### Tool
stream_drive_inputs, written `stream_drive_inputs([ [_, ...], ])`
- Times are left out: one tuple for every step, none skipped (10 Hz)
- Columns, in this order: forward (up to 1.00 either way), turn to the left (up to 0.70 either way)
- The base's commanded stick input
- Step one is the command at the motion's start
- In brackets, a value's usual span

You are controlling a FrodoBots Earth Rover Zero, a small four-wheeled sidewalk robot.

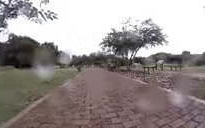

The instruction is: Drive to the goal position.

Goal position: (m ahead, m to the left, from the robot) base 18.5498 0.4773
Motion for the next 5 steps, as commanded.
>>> stream_drive_inputs([
  [0.70, 0.00],
  [0.70, 0.00],
  [0.70, 0.00],
  [0.70, 0.00],
  [0.70, 0.00],
])
